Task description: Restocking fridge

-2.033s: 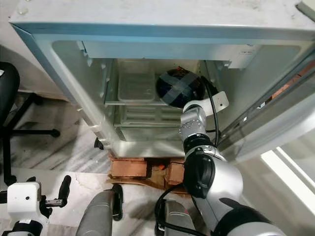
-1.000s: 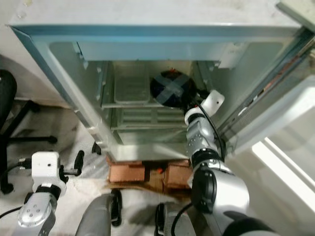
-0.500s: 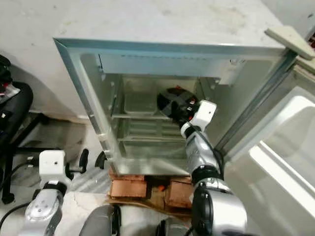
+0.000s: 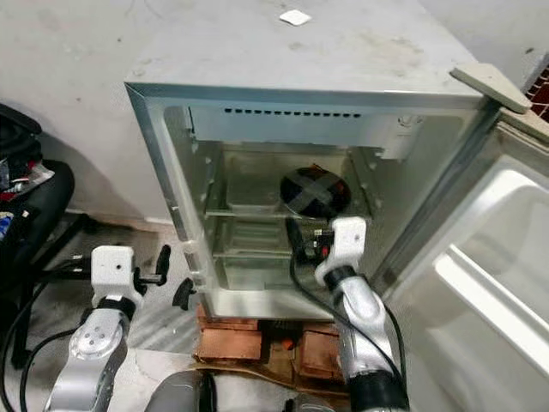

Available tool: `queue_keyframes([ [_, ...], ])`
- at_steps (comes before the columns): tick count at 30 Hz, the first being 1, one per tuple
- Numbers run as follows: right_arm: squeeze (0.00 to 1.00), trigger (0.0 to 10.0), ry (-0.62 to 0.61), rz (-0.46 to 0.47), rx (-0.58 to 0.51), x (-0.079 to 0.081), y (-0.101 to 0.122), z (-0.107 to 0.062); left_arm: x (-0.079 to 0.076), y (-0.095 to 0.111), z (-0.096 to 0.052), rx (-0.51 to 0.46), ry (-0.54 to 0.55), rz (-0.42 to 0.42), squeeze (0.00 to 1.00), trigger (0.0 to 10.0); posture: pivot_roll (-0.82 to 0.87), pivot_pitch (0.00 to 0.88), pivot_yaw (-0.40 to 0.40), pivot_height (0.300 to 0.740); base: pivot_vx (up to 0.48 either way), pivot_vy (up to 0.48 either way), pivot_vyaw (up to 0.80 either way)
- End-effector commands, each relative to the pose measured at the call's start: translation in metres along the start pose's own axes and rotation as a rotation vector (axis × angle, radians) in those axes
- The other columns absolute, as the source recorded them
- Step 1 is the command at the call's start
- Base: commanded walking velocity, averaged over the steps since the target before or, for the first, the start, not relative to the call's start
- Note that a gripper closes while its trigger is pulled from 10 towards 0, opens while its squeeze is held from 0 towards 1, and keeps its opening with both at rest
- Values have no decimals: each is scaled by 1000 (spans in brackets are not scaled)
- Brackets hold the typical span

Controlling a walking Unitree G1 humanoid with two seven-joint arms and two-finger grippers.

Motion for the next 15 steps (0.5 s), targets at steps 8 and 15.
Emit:
queue_keyframes([
  [8, 0, 10000, 9, -177, 35, -1, 10, -14, 2, 7, 13, -30, -22, 37, 0, 10000, 1, 0, 47, 740, -352, 0, 0],
  [15, 0, 10000, -119, -144, -4, -11, 20, -13, 7, 5, 9, -32, 9, 38, 0, 10000, 15, 0, 45, 740, -364, 0, 0],
])
Point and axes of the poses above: a point about 5 cm out from each wrist's last joint towards the gripper, its own z axis pointing out of the wrist towards the gripper, its own y axis along the axis of the wrist's last joint, x = y × z, the point moved 6 cm from there along z, pointing out of the wrist towards the gripper, and after that the axes turned 9 degrees about z, right-handed, at the moved point
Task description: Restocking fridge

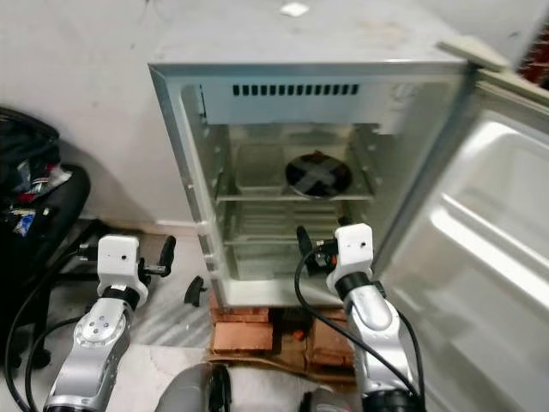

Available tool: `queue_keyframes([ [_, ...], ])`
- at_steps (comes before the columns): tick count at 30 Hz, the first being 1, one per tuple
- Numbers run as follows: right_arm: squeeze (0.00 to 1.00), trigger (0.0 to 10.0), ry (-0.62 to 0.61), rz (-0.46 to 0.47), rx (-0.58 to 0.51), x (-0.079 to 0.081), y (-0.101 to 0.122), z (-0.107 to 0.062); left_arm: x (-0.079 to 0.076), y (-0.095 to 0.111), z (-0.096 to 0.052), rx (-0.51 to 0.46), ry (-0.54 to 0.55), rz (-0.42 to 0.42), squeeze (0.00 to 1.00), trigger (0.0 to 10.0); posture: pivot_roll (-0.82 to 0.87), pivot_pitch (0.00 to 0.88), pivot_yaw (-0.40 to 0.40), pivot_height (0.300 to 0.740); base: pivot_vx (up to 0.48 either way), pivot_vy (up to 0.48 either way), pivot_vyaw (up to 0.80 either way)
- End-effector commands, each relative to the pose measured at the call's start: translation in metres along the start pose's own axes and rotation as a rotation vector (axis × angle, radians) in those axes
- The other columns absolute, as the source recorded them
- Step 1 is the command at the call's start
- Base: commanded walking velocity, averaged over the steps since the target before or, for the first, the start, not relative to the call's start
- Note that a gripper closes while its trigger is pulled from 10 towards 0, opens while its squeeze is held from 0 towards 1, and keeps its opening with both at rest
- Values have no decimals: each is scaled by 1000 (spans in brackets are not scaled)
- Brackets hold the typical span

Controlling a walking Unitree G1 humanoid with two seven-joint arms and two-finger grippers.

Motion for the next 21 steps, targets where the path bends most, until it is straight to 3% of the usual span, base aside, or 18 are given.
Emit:
queue_keyframes([
  [1, 0, 10000, -55, 11, -15, -6, 5, -1, 4, -1, -3, -3, 19, 16, 0, 10000, 15, 0, 45, 740, -364, 0, 0],
  [3, 0, 10000, -131, 55, -28, -13, 6, -2, 3, -2, -5, 2, 18, 18, 0, 10000, 24, 0, 35, 740, -362, 0, 0],
  [10, 0, 10000, -220, 55, -28, -26, 2, -7, 4, -4, -5, 8, 25, 15, 0, 10000, 25, 0, 24, 740, -363, 0, 0],
  [13, 0, 10000, -252, -5, -17, -35, 0, -10, 1, -5, -3, 9, 13, 16, 0, 10000, 15, 0, 20, 740, -363, 0, 0],
  [18, 0, 10000, -235, -69, -8, -35, -2, -12, -3, -7, -3, 14, 4, 13, 0, 10000, 7, 0, 18, 740, -363, 0, 0],
  [21, 0, 10000, -207, -39, 19, -30, -8, -11, -7, -8, -3, 16, -8, 8, 0, 10000, 1, 0, 19, 740, -233, 0, 0],
])
Point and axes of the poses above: a point about 5 cm out from each wrist's last joint towards the gripper, its own z axis pointing out of the wrist towards the gripper, its own y axis along the axis of the wrist's last joint, x = y × z, the point moved 6 cm from there along z, pointing out of the wrist towards the gripper, and after that the axes turned 9 degrees about z, right-handed, at the moved point
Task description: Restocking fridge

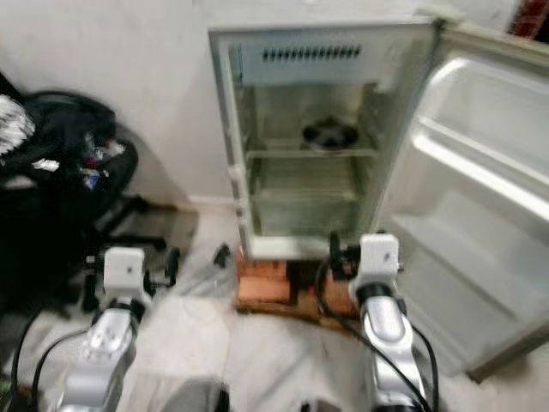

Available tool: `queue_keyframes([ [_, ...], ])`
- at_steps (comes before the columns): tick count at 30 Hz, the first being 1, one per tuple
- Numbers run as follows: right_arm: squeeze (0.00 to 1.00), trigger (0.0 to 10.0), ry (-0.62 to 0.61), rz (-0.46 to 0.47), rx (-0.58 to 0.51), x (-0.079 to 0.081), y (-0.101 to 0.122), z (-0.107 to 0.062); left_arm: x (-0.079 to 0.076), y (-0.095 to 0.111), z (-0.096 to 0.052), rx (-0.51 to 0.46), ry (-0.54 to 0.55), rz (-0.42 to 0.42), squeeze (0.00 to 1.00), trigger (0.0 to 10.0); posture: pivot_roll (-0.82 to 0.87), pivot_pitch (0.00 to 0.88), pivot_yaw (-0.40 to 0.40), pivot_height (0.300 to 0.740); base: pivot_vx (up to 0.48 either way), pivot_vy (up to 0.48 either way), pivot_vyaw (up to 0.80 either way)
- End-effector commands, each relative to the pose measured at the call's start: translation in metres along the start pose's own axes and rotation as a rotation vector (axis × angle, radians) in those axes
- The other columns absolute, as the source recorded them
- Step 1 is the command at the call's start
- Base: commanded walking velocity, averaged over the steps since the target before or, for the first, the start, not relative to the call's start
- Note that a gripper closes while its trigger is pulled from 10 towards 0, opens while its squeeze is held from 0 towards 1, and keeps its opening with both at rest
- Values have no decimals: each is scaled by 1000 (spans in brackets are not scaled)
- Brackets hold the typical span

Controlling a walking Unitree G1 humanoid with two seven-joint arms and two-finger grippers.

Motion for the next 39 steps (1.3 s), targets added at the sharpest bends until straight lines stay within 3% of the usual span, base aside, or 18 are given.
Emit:
queue_keyframes([
  [1, 0, 10000, 25, 28, -2, 10, 1, 2, 1, 0, 2, -2, -9, 18, 0, 10000, -1, 0, 19, 740, 0, 0, 0],
  [11, 0, 10000, 10, 62, -30, 8, 7, 6, -4, 5, 4, -30, -36, 28, 0, 10000, -15, 0, 25, 740, 0, 0, 0],
  [28, 0, 10000, 30, 75, -69, 6, 20, 14, -11, 4, 7, -30, -63, 42, 0, 10000, -30, 0, 28, 740, 0, -291, 0],
  [39, 0, 10000, 102, 128, -38, 22, 13, 13, -13, 3, 8, -27, -79, 52, 0, 10000, -32, 0, 35, 740, 0, -359, 0],
])
Point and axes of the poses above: a point about 5 cm out from each wrist's last joint towards the gripper, its own z axis pointing out of the wrist towards the gripper, its own y axis along the axis of the wrist's last joint, x = y × z, the point moved 6 cm from there along z, pointing out of the wrist towards the gripper, and after that the axes turned 9 degrees about z, right-handed, at the moved point
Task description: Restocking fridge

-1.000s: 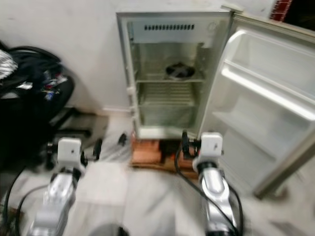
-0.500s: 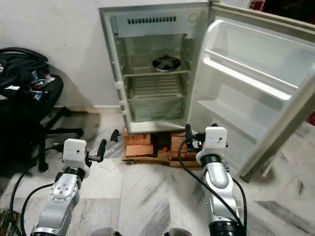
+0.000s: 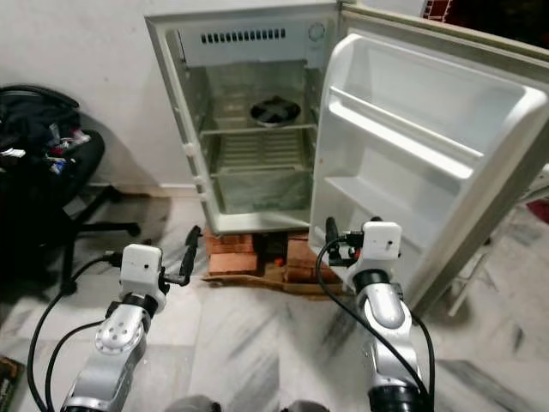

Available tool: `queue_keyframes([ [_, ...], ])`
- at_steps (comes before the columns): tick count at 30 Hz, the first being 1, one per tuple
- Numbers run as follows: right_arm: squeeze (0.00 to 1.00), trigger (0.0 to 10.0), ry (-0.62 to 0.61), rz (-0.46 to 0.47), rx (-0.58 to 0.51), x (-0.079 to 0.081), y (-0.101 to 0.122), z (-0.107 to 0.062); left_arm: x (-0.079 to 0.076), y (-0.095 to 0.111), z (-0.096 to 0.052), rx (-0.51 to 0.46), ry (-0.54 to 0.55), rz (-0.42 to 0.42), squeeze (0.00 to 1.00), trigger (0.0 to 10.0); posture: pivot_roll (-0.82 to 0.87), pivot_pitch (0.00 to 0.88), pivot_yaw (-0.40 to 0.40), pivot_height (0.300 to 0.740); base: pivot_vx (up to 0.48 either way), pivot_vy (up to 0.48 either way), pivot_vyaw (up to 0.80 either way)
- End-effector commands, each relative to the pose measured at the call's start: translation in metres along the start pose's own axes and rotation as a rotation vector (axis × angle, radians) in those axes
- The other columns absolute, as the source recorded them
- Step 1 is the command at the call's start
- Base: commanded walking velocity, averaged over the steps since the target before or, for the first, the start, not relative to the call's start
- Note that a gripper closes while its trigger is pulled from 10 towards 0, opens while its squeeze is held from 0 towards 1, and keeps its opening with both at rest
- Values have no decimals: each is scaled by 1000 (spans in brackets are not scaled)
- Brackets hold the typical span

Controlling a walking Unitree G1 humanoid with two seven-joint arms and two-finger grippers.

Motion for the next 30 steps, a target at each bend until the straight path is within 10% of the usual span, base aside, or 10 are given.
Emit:
queue_keyframes([
  [1, 0, 10000, 35, 16, 7, 10, -2, 1, 6, -4, -1, 13, 10, 16, 0, 10000, -32, 0, 35, 740, 0, -394, 0],
  [30, 0, 10000, 78, 3, -27, 17, 9, 13, 8, -4, 6, 10, 12, 38, 0, 10000, -35, 0, 46, 740, 0, -371, 20],
])
Point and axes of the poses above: a point about 5 cm out from each wrist's last joint towards the gripper, its own z axis pointing out of the wrist towards the gripper, its own y axis along the axis of the wrist's last joint, x = y × z, the point moved 6 cm from there along z, pointing out of the wrist towards the gripper, and after that the axes turned 9 degrees about z, right-handed, at the moved point
